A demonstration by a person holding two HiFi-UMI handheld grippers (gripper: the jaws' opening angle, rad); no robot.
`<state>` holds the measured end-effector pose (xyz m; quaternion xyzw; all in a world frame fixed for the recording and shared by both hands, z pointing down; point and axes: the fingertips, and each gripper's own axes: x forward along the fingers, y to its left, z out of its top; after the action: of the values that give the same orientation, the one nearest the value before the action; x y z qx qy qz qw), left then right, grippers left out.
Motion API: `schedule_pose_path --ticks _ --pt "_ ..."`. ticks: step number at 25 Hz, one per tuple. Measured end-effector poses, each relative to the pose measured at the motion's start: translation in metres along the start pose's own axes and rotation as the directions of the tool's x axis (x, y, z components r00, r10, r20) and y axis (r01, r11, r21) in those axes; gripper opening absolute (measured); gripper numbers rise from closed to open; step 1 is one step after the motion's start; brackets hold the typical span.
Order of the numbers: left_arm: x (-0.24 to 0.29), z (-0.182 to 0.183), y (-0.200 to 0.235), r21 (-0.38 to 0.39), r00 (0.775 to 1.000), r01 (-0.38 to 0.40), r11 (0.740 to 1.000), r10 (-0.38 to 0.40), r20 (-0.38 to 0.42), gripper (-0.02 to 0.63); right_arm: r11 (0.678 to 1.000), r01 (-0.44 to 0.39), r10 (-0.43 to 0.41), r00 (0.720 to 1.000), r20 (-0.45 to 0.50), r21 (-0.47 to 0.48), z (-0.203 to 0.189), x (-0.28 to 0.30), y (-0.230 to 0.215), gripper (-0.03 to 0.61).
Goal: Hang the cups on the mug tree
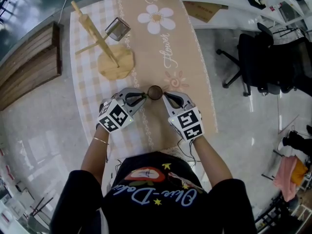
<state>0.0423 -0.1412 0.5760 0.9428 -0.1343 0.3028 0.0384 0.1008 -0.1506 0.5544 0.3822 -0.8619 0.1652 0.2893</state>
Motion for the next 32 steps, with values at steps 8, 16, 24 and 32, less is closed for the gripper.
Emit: schedule_pose_path --ticks 8,16,24,32 --pt "0.003 0.0 -0.003 0.028 1.0 0.023 0.999 -0.022 -0.016 0.044 1.0 0.007 -0.007 1.0 0.002 0.006 0.002 0.001 -0.002 0.009" --pt "0.013 0.007 -0.003 0.052 0.999 -0.018 0.998 0.02 -0.027 0.054 1.0 0.012 -0.012 1.0 -0.004 0.004 0.003 0.0 -0.007 0.008" --pt "0.013 0.006 -0.003 0.024 1.0 -0.021 0.999 0.021 -0.015 0.049 1.0 0.011 -0.011 1.0 0.003 0.016 0.003 0.0 -0.006 0.009" --pt "0.014 0.011 -0.004 0.036 0.999 -0.045 0.998 0.046 -0.024 0.048 1.0 0.013 -0.013 1.0 0.009 0.022 0.003 -0.004 -0.008 0.009"
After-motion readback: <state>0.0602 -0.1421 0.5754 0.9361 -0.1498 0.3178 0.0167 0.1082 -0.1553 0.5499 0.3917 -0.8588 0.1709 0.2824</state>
